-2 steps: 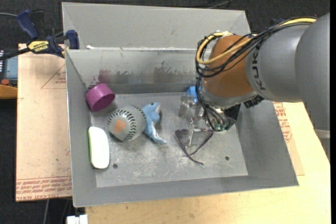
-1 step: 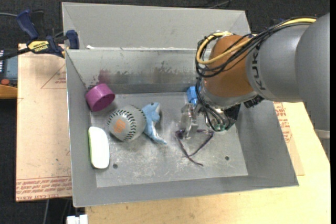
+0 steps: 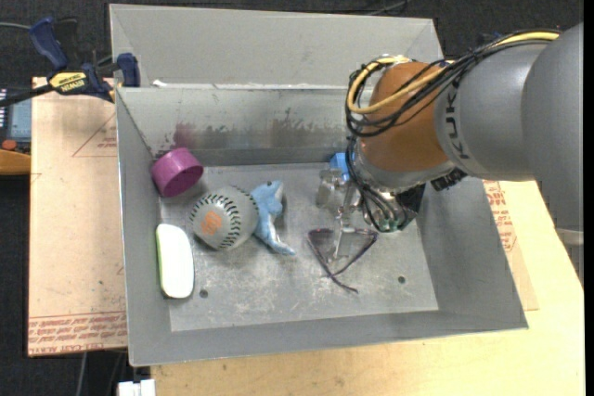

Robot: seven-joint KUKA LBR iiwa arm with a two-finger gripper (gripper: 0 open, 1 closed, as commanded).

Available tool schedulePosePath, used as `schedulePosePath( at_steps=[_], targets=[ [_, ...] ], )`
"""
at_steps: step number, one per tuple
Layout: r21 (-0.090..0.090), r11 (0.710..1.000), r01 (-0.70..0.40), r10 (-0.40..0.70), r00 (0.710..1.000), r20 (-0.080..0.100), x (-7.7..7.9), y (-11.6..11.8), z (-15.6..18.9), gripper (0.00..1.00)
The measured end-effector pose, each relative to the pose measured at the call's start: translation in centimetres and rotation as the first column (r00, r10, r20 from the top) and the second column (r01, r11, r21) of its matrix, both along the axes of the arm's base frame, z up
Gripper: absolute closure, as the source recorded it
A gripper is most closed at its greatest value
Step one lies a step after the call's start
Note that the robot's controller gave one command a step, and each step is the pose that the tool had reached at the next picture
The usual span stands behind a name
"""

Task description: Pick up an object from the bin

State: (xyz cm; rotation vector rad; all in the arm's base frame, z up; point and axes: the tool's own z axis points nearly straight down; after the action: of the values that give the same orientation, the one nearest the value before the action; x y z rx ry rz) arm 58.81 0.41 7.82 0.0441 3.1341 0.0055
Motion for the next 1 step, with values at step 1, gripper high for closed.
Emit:
schedulePosePath(
  at_steps=[1],
  targets=[
    [0.000,1.000,0.000,0.000,1.000,0.000,0.00,0.00,0.00,0.00]
  ],
)
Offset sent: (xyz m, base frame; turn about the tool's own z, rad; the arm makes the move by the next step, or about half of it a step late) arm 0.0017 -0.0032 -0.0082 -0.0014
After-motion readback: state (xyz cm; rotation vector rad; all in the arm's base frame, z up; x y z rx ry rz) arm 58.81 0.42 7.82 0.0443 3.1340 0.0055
